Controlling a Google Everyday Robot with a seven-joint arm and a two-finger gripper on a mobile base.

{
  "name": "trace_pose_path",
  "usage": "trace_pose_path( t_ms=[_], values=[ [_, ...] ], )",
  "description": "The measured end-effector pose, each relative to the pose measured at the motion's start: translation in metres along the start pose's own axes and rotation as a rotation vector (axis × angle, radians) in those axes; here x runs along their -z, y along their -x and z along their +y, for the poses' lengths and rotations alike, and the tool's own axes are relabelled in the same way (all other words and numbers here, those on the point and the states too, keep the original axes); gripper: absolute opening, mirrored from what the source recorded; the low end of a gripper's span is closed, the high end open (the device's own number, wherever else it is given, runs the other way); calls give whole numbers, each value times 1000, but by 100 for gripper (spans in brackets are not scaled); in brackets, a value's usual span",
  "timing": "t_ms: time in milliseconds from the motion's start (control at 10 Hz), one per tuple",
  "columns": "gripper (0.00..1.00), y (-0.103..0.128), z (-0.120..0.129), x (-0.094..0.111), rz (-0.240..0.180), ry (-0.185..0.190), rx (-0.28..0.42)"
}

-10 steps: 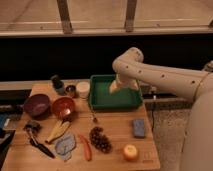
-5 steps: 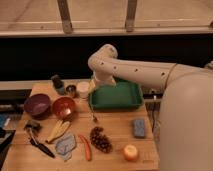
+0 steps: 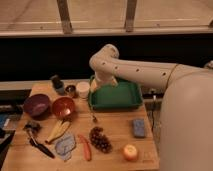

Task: Stack cups into tray

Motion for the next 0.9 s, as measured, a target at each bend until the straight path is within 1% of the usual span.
trace_pose_path(
  t_ms=[100, 300, 400, 500, 700, 900],
  values=[
    [80, 1, 1, 0, -3, 4, 11],
    [80, 9, 10, 0, -14, 11, 60],
    [80, 22, 29, 0, -25, 20, 115],
    [80, 32, 44, -1, -31, 27, 149],
    [80, 59, 89, -3, -45, 45, 241],
    [80, 81, 134, -4, -60, 67, 334]
  ],
)
